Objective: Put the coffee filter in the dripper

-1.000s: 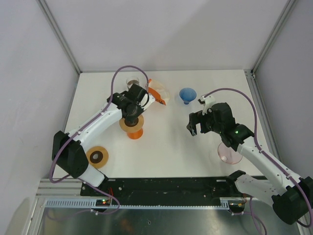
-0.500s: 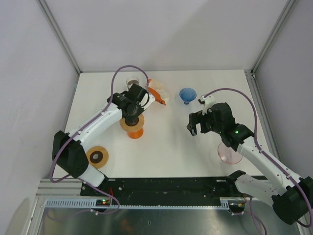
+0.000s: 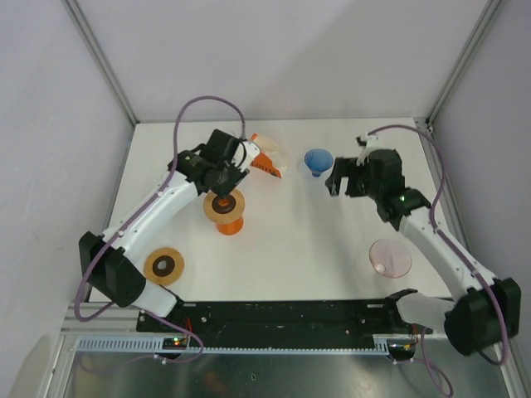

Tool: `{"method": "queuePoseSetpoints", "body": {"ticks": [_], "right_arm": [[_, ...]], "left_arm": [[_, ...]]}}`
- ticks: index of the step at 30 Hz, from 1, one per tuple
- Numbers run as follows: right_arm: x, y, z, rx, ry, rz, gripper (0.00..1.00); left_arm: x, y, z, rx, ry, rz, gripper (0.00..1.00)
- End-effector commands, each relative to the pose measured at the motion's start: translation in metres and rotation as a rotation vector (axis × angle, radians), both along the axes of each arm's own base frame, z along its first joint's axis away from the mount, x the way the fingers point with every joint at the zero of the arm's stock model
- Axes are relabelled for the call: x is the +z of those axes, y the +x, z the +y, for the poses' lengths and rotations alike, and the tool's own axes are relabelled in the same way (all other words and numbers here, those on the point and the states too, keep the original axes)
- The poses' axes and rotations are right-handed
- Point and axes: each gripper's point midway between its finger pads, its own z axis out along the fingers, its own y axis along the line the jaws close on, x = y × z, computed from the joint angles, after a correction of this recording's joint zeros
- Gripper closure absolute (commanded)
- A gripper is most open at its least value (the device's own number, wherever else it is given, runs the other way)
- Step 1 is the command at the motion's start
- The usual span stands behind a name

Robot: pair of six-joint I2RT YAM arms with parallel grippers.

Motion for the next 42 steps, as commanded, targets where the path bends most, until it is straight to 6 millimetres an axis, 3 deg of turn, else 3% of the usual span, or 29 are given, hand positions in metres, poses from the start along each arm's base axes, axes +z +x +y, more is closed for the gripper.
{"method": "queuePoseSetpoints", "body": {"ticks": [1,5,8,13,21,29,34,37,42], "right_arm": [[0.029,0.053,-0.005,-0.109,0.100,-0.043,0.10],[0.008,0.093,-0.020,-0.203,0.063,0.002,0.18],[-0.020,0.119,-0.032,-0.254,0.039,0.065,0.22],[-0.055,0.149,-0.023,-0.228,0.038,0.156,0.27],[-0.098,0.183,-0.016,-0.250,-0.012,0.239,0.35],[-0.134,0.198,-0.018,-0.276,-0.097,0.333,0.69],[-0.130,0.199,-0.024,-0.305,-0.138,0.322,0.96],[-0.117,0.193,-0.022,-0.296,-0.166,0.304,1.00],[-0.056,0.173,-0.003,-0.238,-0.211,0.213,1.00]], "left_arm": [[0.053,0.013,0.011,0.066,-0.160,-0.120,0.47],[0.058,0.022,0.037,0.140,-0.219,-0.129,0.47],[0.056,0.025,0.052,0.178,-0.247,-0.134,0.47],[0.052,0.023,0.062,0.198,-0.261,-0.144,0.46],[0.039,0.019,0.064,0.195,-0.264,-0.127,0.46],[0.037,0.015,0.066,0.188,-0.254,-0.132,0.45],[0.033,0.011,0.068,0.189,-0.248,-0.129,0.45],[0.035,0.010,0.068,0.189,-0.253,-0.135,0.45],[0.045,0.005,0.065,0.181,-0.286,-0.157,0.45]]}}
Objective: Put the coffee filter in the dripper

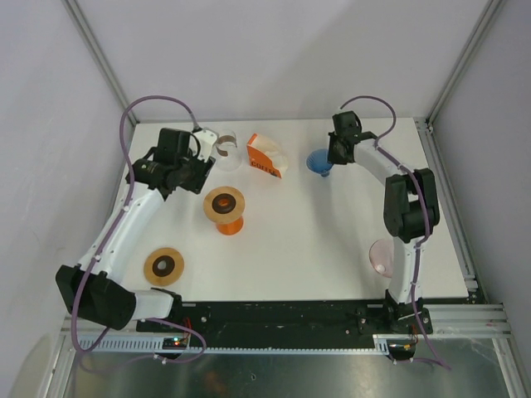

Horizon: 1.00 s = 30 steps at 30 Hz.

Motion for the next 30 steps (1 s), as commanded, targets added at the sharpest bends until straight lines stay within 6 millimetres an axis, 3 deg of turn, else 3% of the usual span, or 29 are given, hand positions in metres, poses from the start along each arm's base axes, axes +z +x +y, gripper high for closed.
{"method": "queuePoseSetpoints", "body": {"ticks": [1,8,14,18,21,26,30], "right_arm": [[0.079,-0.025,0.020,0.079,-0.059,-0.098,1.00],[0.164,-0.087,0.095,0.287,-0.022,-0.157,1.00],[0.201,-0.132,0.172,0.462,0.143,-0.145,1.00],[0.207,-0.156,0.221,0.575,0.214,-0.120,1.00],[0.213,-0.167,0.250,0.629,0.248,-0.119,1.00],[0.209,-0.180,0.292,0.703,0.294,-0.089,1.00],[0.203,-0.188,0.309,0.727,0.311,-0.061,1.00]], "left_arm": [[0.025,-0.003,-0.003,-0.004,-0.065,-0.083,0.45],[0.061,-0.015,-0.014,-0.023,-0.165,-0.167,0.43],[0.096,-0.030,-0.032,-0.079,-0.299,-0.230,0.42],[0.119,-0.049,-0.051,-0.162,-0.412,-0.249,0.40],[0.123,-0.053,-0.055,-0.169,-0.444,-0.246,0.38],[0.107,-0.048,-0.065,-0.173,-0.482,-0.170,0.37],[0.091,-0.034,-0.060,-0.119,-0.446,-0.143,0.38]]}}
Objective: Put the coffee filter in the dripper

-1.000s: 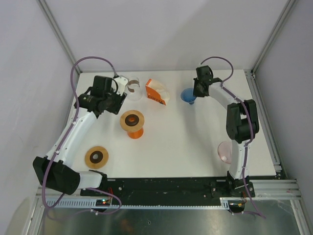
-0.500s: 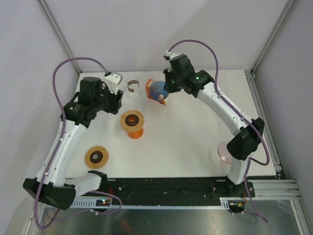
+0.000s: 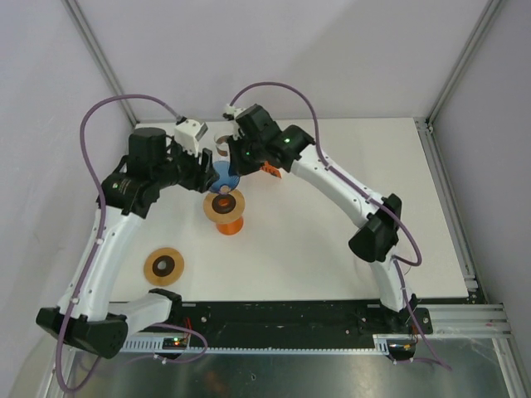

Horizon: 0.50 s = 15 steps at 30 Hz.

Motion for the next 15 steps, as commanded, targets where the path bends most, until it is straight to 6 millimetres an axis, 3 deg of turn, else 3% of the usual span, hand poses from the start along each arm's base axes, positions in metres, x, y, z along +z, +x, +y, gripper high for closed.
{"method": "queuePoseSetpoints", "body": {"ticks": [1,6,15], "right_arm": [[0.017,-0.016,0.017,0.043,0.059,0.028,1.00],[0.015,-0.021,0.020,0.053,0.058,0.030,1.00],[0.006,-0.020,0.023,0.066,0.057,0.052,1.00]], "left_arm": [[-0.006,0.017,0.002,0.057,-0.008,0.025,0.39],[-0.033,0.023,0.008,0.084,0.036,0.077,0.48],[-0.056,0.024,0.016,0.099,0.099,0.109,0.64]]}}
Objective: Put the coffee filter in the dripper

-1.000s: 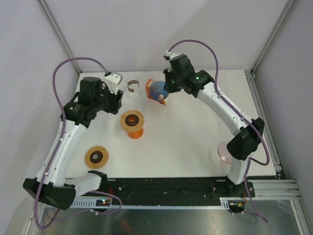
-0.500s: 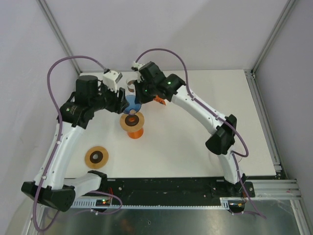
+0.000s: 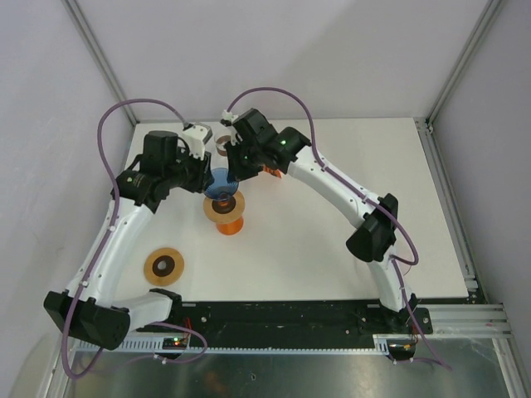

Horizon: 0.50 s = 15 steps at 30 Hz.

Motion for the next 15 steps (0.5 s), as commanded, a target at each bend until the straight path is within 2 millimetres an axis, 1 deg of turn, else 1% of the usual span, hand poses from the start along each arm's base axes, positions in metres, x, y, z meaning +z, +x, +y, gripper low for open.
{"method": "queuePoseSetpoints", "body": {"ticks": [1,3,8,13,15], "right_arm": [[0.025,0.002,0.009,0.014,0.081,-0.027,1.00],[0.023,0.003,0.010,0.017,0.081,-0.021,1.00],[0.018,0.002,0.011,0.026,0.076,-0.007,1.00],[0.011,0.007,0.012,0.025,0.080,0.007,1.00],[0.011,0.008,0.014,0.028,0.085,0.009,1.00]], "left_arm": [[-0.007,0.005,0.007,0.020,0.035,-0.002,0.66],[-0.012,0.005,0.007,0.017,0.040,0.010,0.72],[-0.023,0.005,0.007,0.013,0.050,0.036,0.80],[-0.029,0.005,0.008,0.015,0.058,0.053,0.92],[-0.030,0.006,0.008,0.018,0.060,0.055,0.96]]}}
